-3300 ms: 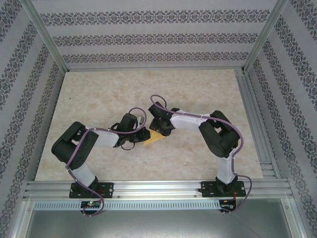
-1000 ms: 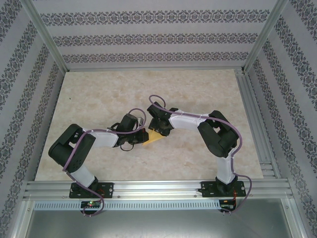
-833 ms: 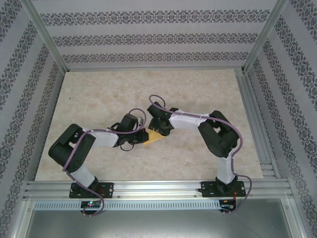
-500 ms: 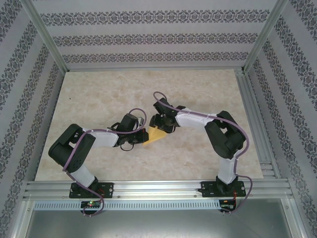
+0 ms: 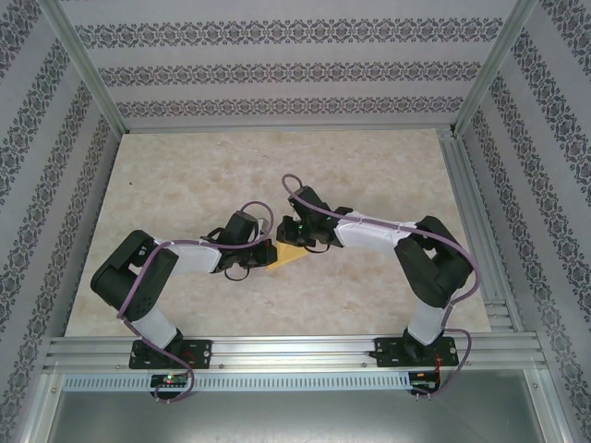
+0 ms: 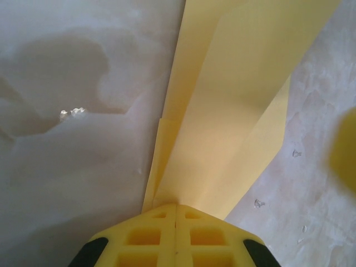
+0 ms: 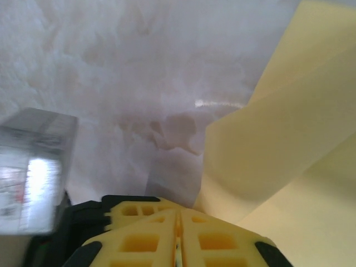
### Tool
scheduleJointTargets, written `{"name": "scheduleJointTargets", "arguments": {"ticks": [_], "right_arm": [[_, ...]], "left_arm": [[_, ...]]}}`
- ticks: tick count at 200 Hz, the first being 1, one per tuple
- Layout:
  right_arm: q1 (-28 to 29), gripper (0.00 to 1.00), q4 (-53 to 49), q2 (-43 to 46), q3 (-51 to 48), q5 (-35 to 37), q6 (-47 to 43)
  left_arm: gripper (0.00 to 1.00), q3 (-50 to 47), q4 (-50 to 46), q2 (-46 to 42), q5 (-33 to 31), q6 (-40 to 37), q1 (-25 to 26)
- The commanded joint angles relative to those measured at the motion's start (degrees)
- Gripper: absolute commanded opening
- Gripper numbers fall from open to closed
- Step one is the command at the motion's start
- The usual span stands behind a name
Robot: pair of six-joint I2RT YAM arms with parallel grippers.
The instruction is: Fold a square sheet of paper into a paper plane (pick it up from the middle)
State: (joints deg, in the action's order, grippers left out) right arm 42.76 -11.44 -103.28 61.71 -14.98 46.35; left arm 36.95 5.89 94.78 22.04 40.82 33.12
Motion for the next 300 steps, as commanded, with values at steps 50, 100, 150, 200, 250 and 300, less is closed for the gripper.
{"name": "scheduleJointTargets", "arguments": {"ticks": [50, 100, 150, 200, 250, 300], "right_arm": [[-1.7, 0.08, 4.6, -4.8, -1.8, -2.0, -0.4], [-3.6, 0.08, 6.7, -6.2, -2.9, -2.5, -0.6], [-5.1, 0.08, 8.5, -7.5, -3.1, -4.0, -0.6], [-5.5, 0.08, 7.5, -6.9, -4.0, -1.9, -0.6], [-5.7, 0.09, 7.2, -5.3, -5.4, -0.3, -0.6], [-6.8, 0.10, 9.6, -4.3, -7.7, -0.5, -0.3]], "left_arm": [[0.00, -0.8, -6.1, 2.2, -2.4, -1.0, 0.4], [0.00, -0.9, -6.3, 2.0, -2.1, -0.9, 0.4], [0.00, -1.5, -6.3, 1.6, -1.9, -0.6, 0.4], [0.00, -1.8, -6.4, 1.3, -2.2, -0.6, 0.4], [0.00, -1.8, -6.4, 1.3, -2.2, -0.6, 0.4], [0.00, -1.9, -6.4, 1.3, -2.1, -0.7, 0.4]]}}
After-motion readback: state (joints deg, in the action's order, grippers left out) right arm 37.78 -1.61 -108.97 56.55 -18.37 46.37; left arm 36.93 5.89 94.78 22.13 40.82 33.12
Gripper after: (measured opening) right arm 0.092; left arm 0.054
